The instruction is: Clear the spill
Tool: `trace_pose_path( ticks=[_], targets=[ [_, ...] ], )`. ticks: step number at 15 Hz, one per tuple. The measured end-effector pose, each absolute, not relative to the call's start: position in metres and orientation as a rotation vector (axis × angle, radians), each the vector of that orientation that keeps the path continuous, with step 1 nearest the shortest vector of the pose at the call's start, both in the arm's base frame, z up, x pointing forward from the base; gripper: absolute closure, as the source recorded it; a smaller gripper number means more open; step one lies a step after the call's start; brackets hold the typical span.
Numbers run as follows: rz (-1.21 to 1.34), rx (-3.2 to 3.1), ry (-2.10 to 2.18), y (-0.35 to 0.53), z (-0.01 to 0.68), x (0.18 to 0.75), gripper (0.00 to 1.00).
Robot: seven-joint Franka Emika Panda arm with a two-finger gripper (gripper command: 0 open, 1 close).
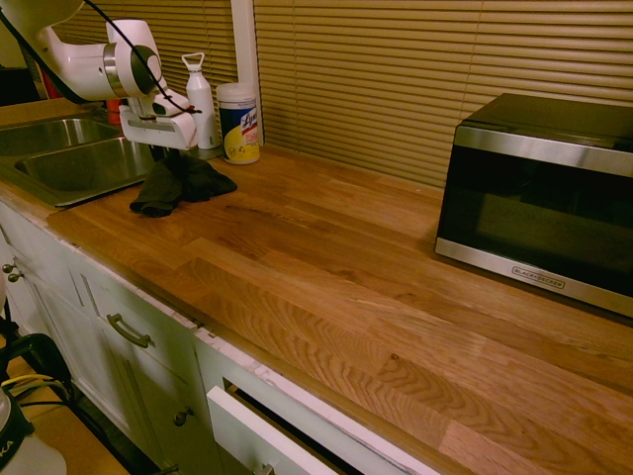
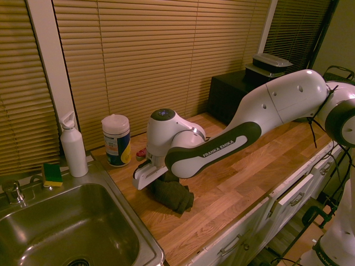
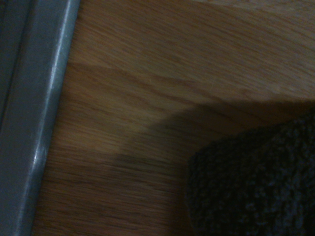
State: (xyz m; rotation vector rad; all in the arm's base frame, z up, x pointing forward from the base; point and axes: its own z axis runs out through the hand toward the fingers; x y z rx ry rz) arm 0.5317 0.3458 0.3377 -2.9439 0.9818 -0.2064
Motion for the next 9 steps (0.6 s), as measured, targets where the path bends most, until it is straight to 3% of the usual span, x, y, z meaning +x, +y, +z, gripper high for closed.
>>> trace_pose_path(
  ticks=[9],
  targets=[
    [-0.217, -2.933, 0.983, 0.3524, 0.3461, 0.5292, 0.00]
  ],
)
